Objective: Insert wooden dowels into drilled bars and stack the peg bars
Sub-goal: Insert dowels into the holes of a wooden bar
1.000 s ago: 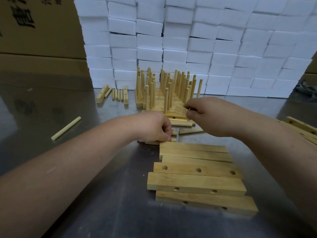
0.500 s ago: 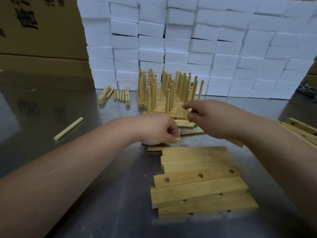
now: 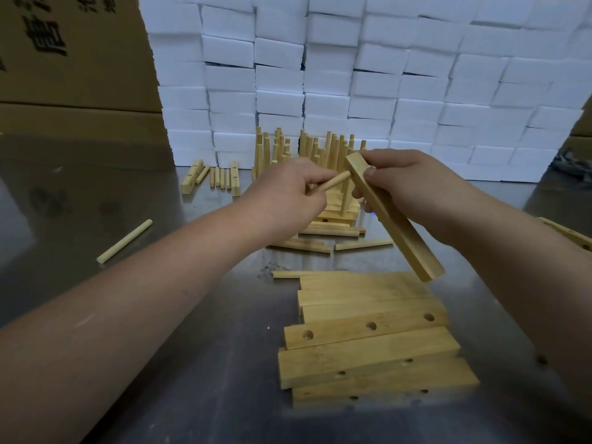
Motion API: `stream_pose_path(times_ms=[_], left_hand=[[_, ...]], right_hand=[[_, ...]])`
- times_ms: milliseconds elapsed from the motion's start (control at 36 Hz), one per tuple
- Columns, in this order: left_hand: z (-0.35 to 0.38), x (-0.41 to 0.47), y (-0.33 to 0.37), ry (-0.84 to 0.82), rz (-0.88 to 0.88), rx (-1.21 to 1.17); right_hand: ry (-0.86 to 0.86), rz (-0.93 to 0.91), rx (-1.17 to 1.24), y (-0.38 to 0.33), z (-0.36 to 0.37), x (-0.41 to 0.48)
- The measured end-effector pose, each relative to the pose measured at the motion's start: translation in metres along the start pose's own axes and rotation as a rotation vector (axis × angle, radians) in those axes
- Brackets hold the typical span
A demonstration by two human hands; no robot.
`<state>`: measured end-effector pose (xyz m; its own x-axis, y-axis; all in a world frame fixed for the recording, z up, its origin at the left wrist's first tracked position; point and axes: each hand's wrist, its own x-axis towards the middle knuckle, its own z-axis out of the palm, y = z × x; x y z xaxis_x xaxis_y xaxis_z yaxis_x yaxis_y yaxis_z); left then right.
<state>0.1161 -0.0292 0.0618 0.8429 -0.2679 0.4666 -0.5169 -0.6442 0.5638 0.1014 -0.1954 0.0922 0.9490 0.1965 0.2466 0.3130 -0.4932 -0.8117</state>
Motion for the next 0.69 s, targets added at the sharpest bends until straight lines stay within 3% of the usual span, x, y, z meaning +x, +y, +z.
stream_pose_path(times_ms=[528,694], left_hand=[[-0.002,-0.005,0.001,0.103,-0.020,-0.054],[-0.003,-0.006,0.003,0.116,0.001,-0.045]], right_hand=[[0.027,0.147,0.336,0.006,-0.006,0.006],[0.114,0.023,-0.023,0.012,0.003,0.008]])
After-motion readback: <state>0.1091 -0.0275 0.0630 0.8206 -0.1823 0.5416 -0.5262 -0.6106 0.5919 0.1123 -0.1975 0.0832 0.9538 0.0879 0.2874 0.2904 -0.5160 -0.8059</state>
